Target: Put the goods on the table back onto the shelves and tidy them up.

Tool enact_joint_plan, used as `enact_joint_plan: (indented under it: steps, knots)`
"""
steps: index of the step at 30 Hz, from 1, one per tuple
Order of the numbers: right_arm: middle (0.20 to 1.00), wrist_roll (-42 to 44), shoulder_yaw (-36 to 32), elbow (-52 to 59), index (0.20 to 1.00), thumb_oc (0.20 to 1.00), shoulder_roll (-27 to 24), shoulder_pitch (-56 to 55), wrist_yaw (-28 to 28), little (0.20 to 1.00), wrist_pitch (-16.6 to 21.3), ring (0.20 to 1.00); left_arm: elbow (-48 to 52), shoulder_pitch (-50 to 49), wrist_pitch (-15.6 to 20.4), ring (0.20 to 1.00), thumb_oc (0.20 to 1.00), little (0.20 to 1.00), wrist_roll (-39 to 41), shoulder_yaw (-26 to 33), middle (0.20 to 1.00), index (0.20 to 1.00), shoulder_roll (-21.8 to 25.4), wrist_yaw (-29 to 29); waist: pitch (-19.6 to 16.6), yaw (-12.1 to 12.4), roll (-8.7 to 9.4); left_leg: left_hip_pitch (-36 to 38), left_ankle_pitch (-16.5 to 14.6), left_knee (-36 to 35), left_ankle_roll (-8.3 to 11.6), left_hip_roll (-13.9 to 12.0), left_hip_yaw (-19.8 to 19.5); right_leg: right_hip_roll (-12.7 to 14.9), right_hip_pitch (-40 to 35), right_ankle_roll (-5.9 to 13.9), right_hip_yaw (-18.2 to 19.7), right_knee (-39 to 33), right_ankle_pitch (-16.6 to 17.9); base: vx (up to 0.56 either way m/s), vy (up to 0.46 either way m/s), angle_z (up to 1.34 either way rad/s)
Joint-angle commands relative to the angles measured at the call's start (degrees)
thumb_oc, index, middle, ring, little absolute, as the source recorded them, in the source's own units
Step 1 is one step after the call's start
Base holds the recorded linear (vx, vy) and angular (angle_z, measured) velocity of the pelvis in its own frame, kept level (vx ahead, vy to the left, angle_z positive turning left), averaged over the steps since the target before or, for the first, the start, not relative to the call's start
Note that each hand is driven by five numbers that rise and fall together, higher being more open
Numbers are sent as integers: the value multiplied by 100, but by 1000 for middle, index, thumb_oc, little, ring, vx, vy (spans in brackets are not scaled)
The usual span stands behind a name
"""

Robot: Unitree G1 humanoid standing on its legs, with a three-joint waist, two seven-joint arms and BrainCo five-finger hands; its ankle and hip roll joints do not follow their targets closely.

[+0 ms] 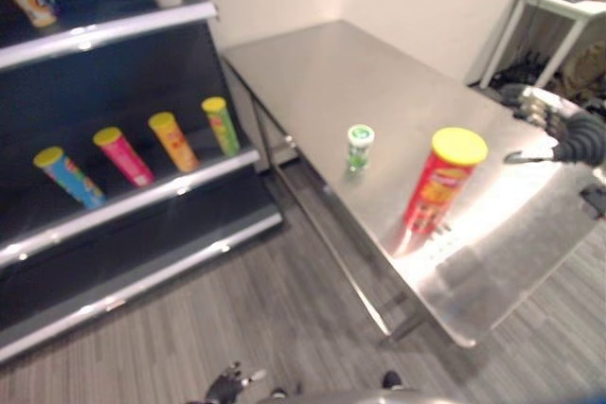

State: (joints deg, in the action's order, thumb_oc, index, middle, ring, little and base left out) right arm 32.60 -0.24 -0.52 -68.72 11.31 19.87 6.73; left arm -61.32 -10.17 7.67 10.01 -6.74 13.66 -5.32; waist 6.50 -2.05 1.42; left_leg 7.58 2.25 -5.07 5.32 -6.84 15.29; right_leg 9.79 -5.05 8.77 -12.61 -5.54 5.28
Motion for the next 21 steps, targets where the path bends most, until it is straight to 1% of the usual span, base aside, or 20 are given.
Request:
enact_joint_plan:
  steps: [1,5,9,11,17,19,21]
  knots:
    - [1000,191,379,-36,1000,1000,-494,770,84,1000,125,1000,-154,404,165,1000,1000,1000,-84,-234,1000,1000,123,-37,106,218,153,13,-155,62,315,-1,371,-100,-586,183,-471,108,-843,-4,-6,20]
    - [1000,420,626,52,1000,1000,-599,846,323,1000,42,1000,-178,371,163,1000,1000,1000,-80,-255,1000,1000,103,-70,107,259,161,-9,-141,67,331,-3,311,-94,-604,172,-536,134,-858,-1,-7,10]
    - [1000,439,757,83,1000,1000,-671,888,367,1000,47,1000,-202,353,158,1000,1000,1000,-103,-291,1000,1000,84,-94,95,283,168,-17,-126,61,347,-2,289,-92,-624,172,-603,139,-857,3,-8,14]
    - [1000,344,1049,105,1000,1000,-759,1068,384,1000,60,1000,-226,357,152,1000,1000,1000,-110,-338,1000,1000,52,-102,85,315,188,-22,-113,60,367,-3,271,-86,-638,167,-656,146,-854,3,-3,3]
    - [1000,335,1401,160,1000,1000,-827,1324,412,1000,70,1000,-223,388,157,1000,1000,1000,-93,-376,1000,1000,29,-95,78,332,203,-27,-98,51,383,-14,242,-97,-650,164,-698,137,-848,1,-3,3]
    - [1000,398,1575,307,1000,1000,-929,1400,535,1000,76,1000,-224,410,168,1000,1000,1000,-105,-404,1000,1000,17,-105,81,350,227,-39,-87,49,392,-28,224,-99,-647,162,-719,138,-850,-1,-11,9]
    - [1000,429,1602,357,1000,1000,-963,1390,577,1000,65,1000,-227,412,171,1000,1000,1000,-114,-403,1000,1000,13,-113,79,347,231,-44,-85,49,395,-32,219,-99,-645,163,-729,138,-851,-2,-8,12]
